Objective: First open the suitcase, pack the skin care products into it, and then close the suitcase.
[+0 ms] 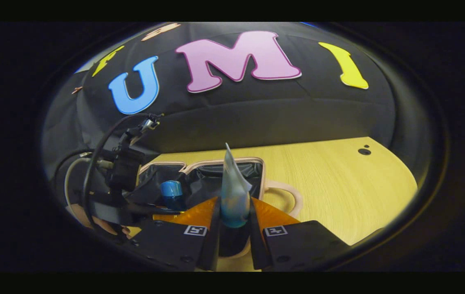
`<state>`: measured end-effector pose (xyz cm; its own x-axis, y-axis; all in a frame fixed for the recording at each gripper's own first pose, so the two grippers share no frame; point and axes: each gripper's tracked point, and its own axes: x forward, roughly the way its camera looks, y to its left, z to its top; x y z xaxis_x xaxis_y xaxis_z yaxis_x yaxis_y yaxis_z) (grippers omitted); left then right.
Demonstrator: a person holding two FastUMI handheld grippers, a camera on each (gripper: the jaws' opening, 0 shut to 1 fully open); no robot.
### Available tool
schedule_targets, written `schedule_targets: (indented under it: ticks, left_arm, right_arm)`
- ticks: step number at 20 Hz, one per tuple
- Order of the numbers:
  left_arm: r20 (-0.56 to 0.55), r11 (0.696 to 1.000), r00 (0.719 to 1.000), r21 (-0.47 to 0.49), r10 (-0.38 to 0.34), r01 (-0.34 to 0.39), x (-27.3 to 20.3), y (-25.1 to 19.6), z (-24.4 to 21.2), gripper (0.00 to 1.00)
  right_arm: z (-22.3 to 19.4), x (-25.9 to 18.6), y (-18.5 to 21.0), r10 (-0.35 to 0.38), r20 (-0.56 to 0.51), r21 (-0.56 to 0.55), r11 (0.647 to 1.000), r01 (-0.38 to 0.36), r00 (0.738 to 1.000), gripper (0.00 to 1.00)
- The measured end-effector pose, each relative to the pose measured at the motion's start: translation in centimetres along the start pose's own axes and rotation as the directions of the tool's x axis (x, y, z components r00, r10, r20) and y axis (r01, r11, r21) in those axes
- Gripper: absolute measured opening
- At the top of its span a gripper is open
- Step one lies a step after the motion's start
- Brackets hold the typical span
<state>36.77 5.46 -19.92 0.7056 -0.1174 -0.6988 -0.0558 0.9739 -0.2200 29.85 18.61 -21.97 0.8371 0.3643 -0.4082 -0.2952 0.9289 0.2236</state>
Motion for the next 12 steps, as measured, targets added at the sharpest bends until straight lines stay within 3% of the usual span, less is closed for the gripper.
schedule_targets:
  ticks: [3, 5, 7, 8, 10, 11, 12]
  left_arm:
    - [-0.065, 0.999, 0.998, -0.035, 0.026, -0.028, 0.8, 0.6, 0.0, 0.48]
    - [-0.068, 0.998, 0.996, -0.032, 0.054, -0.056, 1.0, 0.9, 0.2, 0.45]
    - [-0.028, 0.996, 0.997, -0.038, 0.078, -0.079, 0.2, 0.8, 1.0, 0.58]
    - [0.018, 0.995, 0.995, -0.039, 0.094, -0.093, -0.7, 1.1, 1.9, 0.57]
    - [0.178, 0.988, 0.973, -0.053, 0.150, -0.143, -4.9, 2.7, 4.3, 0.72]
    - [0.252, 0.986, 0.953, -0.060, 0.166, -0.156, -7.3, 3.4, 5.2, 0.81]
    - [0.306, 0.984, 0.936, -0.056, 0.176, -0.167, -9.3, 4.2, 5.7, 0.84]
  right_arm:
    - [0.4, -0.1, -1.6, -0.034, -0.025, -0.027, 0.999, 0.033, 0.999, 0.35]
    - [0.1, -0.2, -1.5, -0.026, -0.052, 0.015, 1.000, 0.027, 0.998, 0.35]
    - [0.0, 0.2, -1.0, -0.019, -0.078, 0.015, 1.000, 0.020, 0.997, 0.35]
    - [-0.2, 0.3, -0.4, -0.009, -0.090, 0.007, 1.000, 0.010, 0.996, 0.35]
    - [-1.1, 0.7, 1.0, 0.018, -0.125, 0.002, 1.000, -0.018, 0.992, 0.36]
    - [-1.8, 1.1, 1.8, 0.031, -0.154, 0.011, 1.000, -0.030, 0.988, 0.30]
    - [-2.7, 1.3, 2.4, 0.051, -0.191, 0.029, 0.999, -0.046, 0.980, 0.30]
